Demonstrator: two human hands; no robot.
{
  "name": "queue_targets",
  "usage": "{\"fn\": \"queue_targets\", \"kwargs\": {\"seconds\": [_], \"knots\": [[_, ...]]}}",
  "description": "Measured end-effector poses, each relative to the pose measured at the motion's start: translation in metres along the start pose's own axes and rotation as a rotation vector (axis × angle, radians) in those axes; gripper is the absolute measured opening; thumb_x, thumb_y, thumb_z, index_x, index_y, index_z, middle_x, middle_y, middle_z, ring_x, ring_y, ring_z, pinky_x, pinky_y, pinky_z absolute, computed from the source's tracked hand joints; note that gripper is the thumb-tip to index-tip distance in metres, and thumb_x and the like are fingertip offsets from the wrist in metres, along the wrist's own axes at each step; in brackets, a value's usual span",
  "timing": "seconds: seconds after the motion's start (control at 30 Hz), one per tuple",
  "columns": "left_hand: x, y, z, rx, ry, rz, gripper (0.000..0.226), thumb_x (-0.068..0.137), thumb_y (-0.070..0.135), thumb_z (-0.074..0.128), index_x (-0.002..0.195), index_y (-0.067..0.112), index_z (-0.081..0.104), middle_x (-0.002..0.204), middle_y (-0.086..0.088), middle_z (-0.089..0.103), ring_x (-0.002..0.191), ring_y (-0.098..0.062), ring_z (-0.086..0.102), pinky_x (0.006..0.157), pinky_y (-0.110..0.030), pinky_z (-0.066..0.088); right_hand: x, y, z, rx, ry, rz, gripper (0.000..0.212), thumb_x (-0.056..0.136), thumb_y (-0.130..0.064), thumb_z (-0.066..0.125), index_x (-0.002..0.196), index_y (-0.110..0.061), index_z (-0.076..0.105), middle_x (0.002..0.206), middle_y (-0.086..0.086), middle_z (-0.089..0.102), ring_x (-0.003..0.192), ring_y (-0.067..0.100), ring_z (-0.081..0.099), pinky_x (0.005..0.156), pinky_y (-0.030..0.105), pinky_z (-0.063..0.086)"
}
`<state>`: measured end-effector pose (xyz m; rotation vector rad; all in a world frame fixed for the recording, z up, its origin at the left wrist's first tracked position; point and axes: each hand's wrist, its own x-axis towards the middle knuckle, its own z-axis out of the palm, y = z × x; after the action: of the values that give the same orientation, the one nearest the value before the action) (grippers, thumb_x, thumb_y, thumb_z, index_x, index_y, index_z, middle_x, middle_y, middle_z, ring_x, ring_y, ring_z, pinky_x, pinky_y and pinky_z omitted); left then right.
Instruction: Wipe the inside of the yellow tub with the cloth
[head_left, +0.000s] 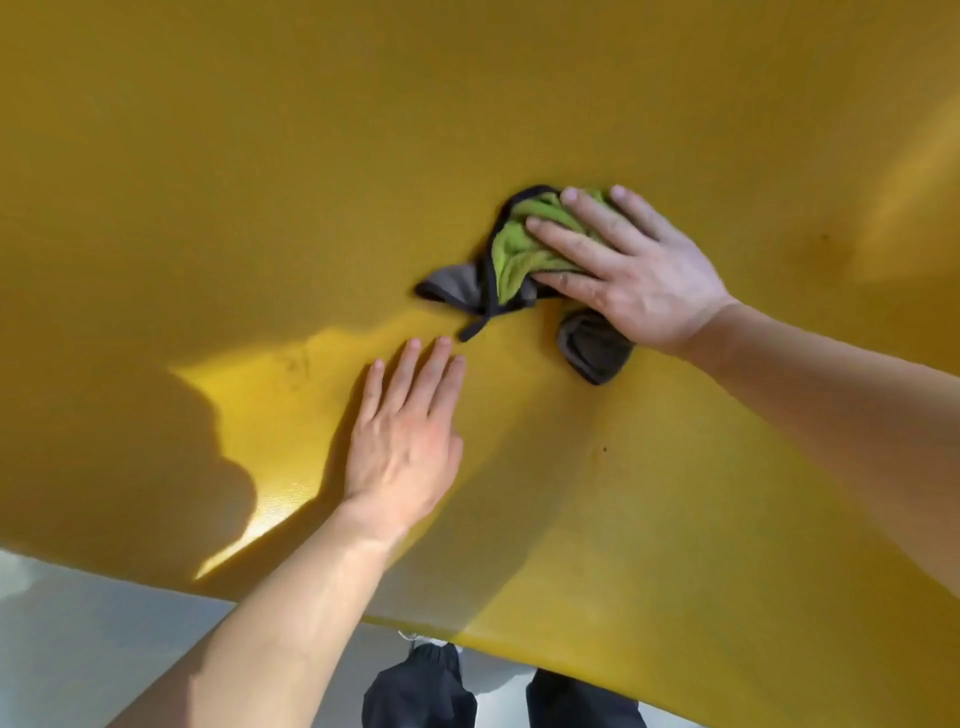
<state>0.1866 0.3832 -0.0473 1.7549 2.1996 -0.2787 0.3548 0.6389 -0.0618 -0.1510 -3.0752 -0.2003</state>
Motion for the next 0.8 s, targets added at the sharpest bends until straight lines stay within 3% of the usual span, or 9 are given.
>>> {"fn": "queue_targets", "kwargs": {"seconds": [0.07, 0.13, 0.23, 0.33, 0.43, 0.53, 0.6, 0.67, 0.8], "knots": [[0.004, 0.009, 0.003, 0.001, -0.014, 0.012, 0.071, 0.084, 0.03, 0.051, 0.153, 0.019, 0.033, 0.165, -0.003, 0.022, 0.152, -0.029, 0.017, 0.121, -0.054, 0.016, -0.008, -0.007, -0.003, 0.007, 0.061, 0.228, 0.041, 0.108, -0.015, 0.034, 0.14, -0.028, 0.058, 0.16, 0.005, 0.037, 0.146, 0.04, 0.033, 0.119, 0.055, 0.025], [0.005, 0.017, 0.002, -0.014, -0.025, 0.022, 0.066, 0.084, 0.029, 0.052, 0.148, 0.024, 0.041, 0.165, -0.003, 0.023, 0.152, -0.03, 0.018, 0.121, -0.055, 0.015, -0.047, -0.063, 0.004, 0.061, -0.049, 0.288, 0.048, 0.1, -0.014, 0.037, 0.142, -0.025, 0.056, 0.162, 0.007, 0.033, 0.148, 0.043, 0.027, 0.12, 0.055, 0.018], [0.005, 0.025, 0.001, -0.036, -0.038, 0.016, 0.056, 0.085, 0.027, 0.055, 0.14, 0.026, 0.05, 0.164, -0.004, 0.025, 0.152, -0.031, 0.019, 0.12, -0.056, 0.017, -0.108, -0.138, 0.0, 0.207, -0.296, 0.031, 0.055, 0.093, -0.024, 0.056, 0.147, -0.026, 0.05, 0.164, 0.007, 0.027, 0.15, 0.042, 0.022, 0.119, 0.056, 0.018], [-0.003, 0.027, 0.004, -0.036, -0.05, 0.007, 0.053, 0.085, 0.027, 0.057, 0.139, 0.026, 0.051, 0.164, -0.004, 0.025, 0.152, -0.03, 0.019, 0.12, -0.056, 0.018, -0.1, -0.099, 0.001, 0.213, -0.298, -0.201, 0.051, 0.092, -0.025, 0.053, 0.142, -0.031, 0.055, 0.161, 0.004, 0.034, 0.146, 0.038, 0.034, 0.117, 0.057, 0.026], [-0.01, 0.029, 0.008, -0.032, -0.068, -0.026, 0.059, 0.083, 0.026, 0.058, 0.142, 0.026, 0.049, 0.164, -0.004, 0.025, 0.151, -0.028, 0.021, 0.12, -0.054, 0.02, -0.083, -0.036, 0.002, 0.115, -0.168, 0.224, 0.043, 0.1, -0.021, 0.043, 0.14, -0.03, 0.056, 0.162, 0.005, 0.032, 0.147, 0.042, 0.03, 0.118, 0.057, 0.024], [-0.014, 0.033, 0.011, -0.033, -0.062, -0.036, 0.061, 0.084, 0.024, 0.057, 0.143, 0.025, 0.047, 0.164, -0.005, 0.025, 0.152, -0.028, 0.021, 0.12, -0.054, 0.02, -0.097, -0.072, -0.006, 0.161, -0.187, 0.624, 0.053, 0.098, -0.016, 0.037, 0.15, -0.027, 0.044, 0.167, 0.005, 0.019, 0.151, 0.044, 0.012, 0.122, 0.056, 0.011], [-0.014, 0.036, 0.009, -0.04, -0.066, -0.052, 0.059, 0.085, 0.024, 0.056, 0.143, 0.024, 0.048, 0.164, -0.005, 0.025, 0.152, -0.028, 0.021, 0.12, -0.054, 0.02, -0.118, -0.137, -0.01, 0.218, -0.246, 0.568, 0.057, 0.094, -0.019, 0.036, 0.149, -0.026, 0.047, 0.165, 0.007, 0.025, 0.151, 0.044, 0.016, 0.121, 0.056, 0.013], [-0.013, 0.04, 0.005, -0.055, -0.08, -0.058, 0.055, 0.087, 0.026, 0.053, 0.142, 0.023, 0.049, 0.164, -0.005, 0.025, 0.152, -0.027, 0.02, 0.12, -0.054, 0.019, -0.138, -0.183, -0.012, 0.289, -0.307, 0.373, 0.055, 0.093, -0.021, 0.036, 0.147, -0.026, 0.05, 0.163, 0.008, 0.03, 0.149, 0.044, 0.022, 0.121, 0.057, 0.018], [-0.017, 0.049, 0.004, -0.09, -0.085, -0.035, 0.051, 0.088, 0.028, 0.053, 0.139, 0.022, 0.051, 0.163, -0.005, 0.026, 0.152, -0.026, 0.021, 0.121, -0.053, 0.018, -0.131, -0.134, -0.001, 0.26, -0.3, -0.02, 0.053, 0.091, -0.024, 0.055, 0.144, -0.03, 0.053, 0.159, 0.007, 0.038, 0.144, 0.042, 0.035, 0.115, 0.057, 0.027]]}}
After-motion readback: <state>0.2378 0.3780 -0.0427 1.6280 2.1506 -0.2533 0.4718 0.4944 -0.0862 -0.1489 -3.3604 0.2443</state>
